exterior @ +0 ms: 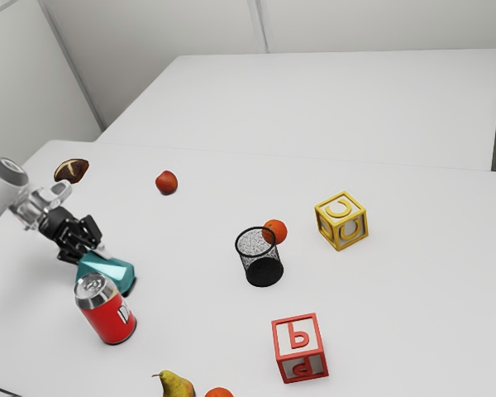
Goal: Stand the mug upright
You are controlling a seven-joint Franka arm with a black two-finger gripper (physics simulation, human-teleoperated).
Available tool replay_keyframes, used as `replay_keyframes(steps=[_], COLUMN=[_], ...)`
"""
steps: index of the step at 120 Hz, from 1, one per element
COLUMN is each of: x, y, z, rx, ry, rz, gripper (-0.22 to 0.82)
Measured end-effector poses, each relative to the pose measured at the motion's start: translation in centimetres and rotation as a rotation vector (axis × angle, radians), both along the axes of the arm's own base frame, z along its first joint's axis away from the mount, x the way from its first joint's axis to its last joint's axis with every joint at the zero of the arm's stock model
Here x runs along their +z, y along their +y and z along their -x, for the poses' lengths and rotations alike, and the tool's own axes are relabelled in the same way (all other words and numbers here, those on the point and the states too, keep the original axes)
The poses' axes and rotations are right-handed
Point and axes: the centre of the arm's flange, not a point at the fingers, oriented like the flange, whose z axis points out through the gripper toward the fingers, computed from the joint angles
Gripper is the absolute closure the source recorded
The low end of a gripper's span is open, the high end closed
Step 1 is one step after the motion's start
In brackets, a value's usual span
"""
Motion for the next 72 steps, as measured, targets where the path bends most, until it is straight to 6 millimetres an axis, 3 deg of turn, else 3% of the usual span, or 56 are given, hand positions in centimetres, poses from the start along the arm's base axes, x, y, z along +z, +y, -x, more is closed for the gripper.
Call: replay_keyframes(steps=[21, 44, 60, 72], x=[1.6, 2.4, 4.7, 7.0], y=[-1.4, -2.2, -4.4, -7.7], z=[-1.7, -2.2, -3.7, -5.4], rx=[-0.023, -0.026, -0.109, -0.212], ry=[-0.019, -0.011, -0.036, -0.081], rz=[-0.013, -0.029, -0.136, -0.256], gripper=[0.73, 0.77, 0.78, 0.78])
